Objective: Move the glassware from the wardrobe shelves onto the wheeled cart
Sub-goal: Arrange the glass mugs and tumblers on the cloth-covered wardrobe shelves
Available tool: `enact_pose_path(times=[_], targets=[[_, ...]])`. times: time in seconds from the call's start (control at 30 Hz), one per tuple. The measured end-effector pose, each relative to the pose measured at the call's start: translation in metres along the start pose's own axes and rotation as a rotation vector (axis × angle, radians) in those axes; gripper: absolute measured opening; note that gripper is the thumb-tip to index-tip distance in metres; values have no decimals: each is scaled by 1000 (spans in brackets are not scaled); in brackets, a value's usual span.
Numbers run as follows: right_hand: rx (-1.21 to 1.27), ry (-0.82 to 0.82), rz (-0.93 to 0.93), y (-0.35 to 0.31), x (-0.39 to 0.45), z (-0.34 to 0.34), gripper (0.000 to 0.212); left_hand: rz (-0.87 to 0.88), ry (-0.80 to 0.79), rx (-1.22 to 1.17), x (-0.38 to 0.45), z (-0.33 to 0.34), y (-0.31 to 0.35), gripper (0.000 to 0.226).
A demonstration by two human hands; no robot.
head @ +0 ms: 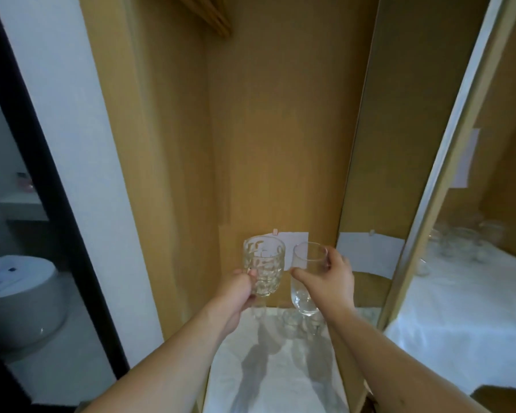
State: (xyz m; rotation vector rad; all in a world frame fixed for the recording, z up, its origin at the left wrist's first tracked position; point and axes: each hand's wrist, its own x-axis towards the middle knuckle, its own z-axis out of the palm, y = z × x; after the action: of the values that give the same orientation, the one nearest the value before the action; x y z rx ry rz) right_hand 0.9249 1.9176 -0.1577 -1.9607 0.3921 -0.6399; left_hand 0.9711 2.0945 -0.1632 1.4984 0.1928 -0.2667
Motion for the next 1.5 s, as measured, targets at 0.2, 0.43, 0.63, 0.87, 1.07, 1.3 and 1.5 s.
enact_pose_path(times=[0.2,0.43,0.63,0.87,1.07,1.3,1.5], targets=[[47,0,-37,-14,-24,-53,82,46,-6,1,-53,20,9,12],[152,12,-18,-4,-51,-144,71,48,18,-54,-120,70,9,14],[141,29,-17,18,-69,-240,78,10,-25,-90,-180,140,-5,17],[159,108,12,52,-83,-339,76,-16,-85,-101,-234,230,-20,10],[147,177,59,86,-81,-400,83,-48,-144,-75,-247,298,-31,18],[179,211,125,121,-54,-432,80,-98,-195,-59,-223,360,-40,15],[140,243,167,151,-8,-432,78,-112,-244,-45,-174,405,-47,24]])
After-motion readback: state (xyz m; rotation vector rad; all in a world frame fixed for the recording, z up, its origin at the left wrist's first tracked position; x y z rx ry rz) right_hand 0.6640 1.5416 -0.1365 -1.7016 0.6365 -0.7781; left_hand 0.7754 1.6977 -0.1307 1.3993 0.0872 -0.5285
